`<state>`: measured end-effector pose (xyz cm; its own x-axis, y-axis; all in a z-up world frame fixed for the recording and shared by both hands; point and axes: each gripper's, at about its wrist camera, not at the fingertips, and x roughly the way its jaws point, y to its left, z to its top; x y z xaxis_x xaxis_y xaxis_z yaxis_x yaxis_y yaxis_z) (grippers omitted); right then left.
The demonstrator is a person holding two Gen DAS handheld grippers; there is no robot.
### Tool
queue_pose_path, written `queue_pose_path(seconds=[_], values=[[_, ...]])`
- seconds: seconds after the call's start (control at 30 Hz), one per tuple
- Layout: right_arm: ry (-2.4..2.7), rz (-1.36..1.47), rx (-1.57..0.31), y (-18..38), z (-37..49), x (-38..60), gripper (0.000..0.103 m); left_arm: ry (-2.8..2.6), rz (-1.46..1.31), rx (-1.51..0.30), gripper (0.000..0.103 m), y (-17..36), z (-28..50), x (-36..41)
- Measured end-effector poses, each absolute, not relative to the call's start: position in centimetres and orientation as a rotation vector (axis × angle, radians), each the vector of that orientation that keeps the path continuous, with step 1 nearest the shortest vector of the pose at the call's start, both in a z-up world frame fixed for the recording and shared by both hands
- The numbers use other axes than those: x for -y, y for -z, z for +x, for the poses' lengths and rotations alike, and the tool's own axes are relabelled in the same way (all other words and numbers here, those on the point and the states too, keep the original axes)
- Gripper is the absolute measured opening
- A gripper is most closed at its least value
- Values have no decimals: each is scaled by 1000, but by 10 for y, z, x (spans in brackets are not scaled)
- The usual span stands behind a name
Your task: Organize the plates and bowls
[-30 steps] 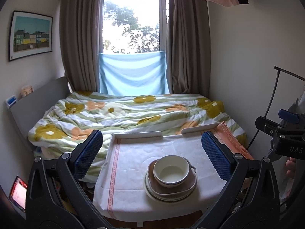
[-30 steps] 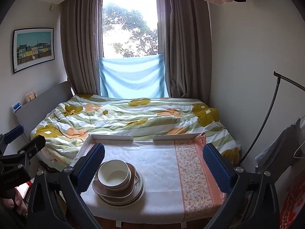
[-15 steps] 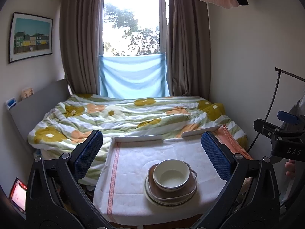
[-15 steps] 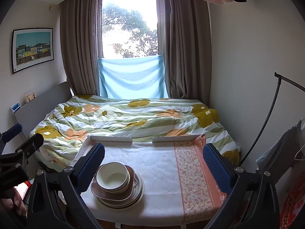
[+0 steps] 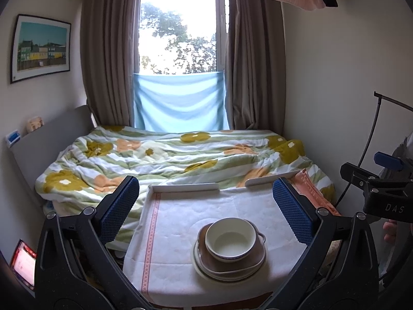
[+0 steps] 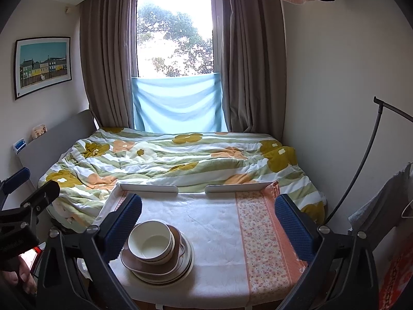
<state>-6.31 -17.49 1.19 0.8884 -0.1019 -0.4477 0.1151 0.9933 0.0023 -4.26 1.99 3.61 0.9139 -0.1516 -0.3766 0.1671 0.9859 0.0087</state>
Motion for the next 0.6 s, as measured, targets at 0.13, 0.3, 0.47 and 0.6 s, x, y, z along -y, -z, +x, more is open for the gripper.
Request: queue_pose_path(seconds=[0.13,0.3,0.47,0.6], values=[[111,30,-466,-12,-62,175,102,161,42,-387,103,-34,-40,-19],[113,29,-464,-13,-63,174,102,153,39,-385,103,-31,-39,-19],[113,27,-464,-12,-60,176,102,146,42,-385,103,-30,-39,-18],[117,25,-465,-12,-60,175,102,152,35,-380,103,-28,-39,-19]])
